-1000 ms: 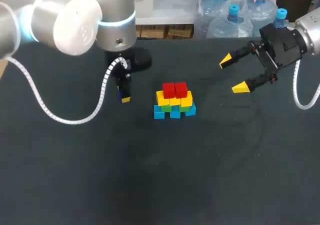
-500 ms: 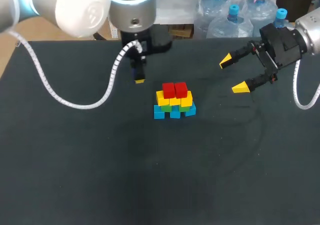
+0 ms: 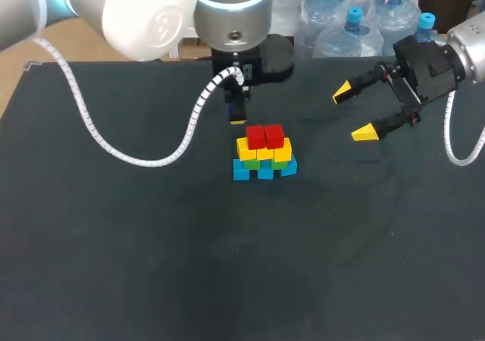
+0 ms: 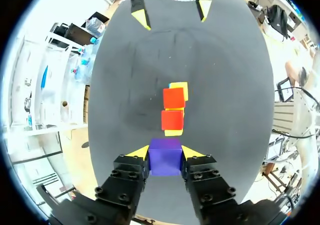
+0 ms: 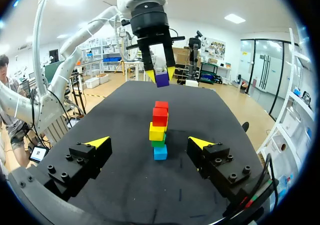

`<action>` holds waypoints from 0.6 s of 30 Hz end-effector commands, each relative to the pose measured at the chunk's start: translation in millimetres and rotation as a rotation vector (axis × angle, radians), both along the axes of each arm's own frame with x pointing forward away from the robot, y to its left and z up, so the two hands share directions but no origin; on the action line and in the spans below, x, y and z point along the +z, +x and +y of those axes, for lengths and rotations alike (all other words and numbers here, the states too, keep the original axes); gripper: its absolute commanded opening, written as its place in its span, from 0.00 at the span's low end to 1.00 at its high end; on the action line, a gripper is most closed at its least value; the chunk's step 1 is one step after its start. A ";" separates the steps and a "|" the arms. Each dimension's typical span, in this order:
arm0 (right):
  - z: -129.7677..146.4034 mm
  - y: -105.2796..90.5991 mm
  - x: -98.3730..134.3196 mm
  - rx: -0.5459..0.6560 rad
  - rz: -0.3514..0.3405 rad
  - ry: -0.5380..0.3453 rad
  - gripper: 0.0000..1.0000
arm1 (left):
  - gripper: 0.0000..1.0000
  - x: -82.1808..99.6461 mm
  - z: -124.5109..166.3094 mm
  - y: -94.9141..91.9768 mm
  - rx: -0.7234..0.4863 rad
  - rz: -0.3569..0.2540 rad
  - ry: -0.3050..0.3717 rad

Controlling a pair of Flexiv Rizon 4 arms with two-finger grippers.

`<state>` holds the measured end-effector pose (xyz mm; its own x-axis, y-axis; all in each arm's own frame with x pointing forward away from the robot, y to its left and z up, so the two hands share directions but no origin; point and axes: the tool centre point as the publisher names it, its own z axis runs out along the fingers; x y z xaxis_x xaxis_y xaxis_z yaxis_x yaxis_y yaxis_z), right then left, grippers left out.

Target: Place the blue cubes, place green cubes on the blue cubes, place the yellow cubes on the green cubes, then place the red cubes on the yellow cubes, and place purple cube on the red cubes.

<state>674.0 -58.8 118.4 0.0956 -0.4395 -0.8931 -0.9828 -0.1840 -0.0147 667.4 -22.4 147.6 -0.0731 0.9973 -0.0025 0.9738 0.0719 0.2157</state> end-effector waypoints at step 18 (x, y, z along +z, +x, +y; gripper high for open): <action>0.4 0.1 -0.4 0.000 -0.001 0.001 1.00 | 0.00 -7.6 -27.6 5.1 -0.020 0.108 0.001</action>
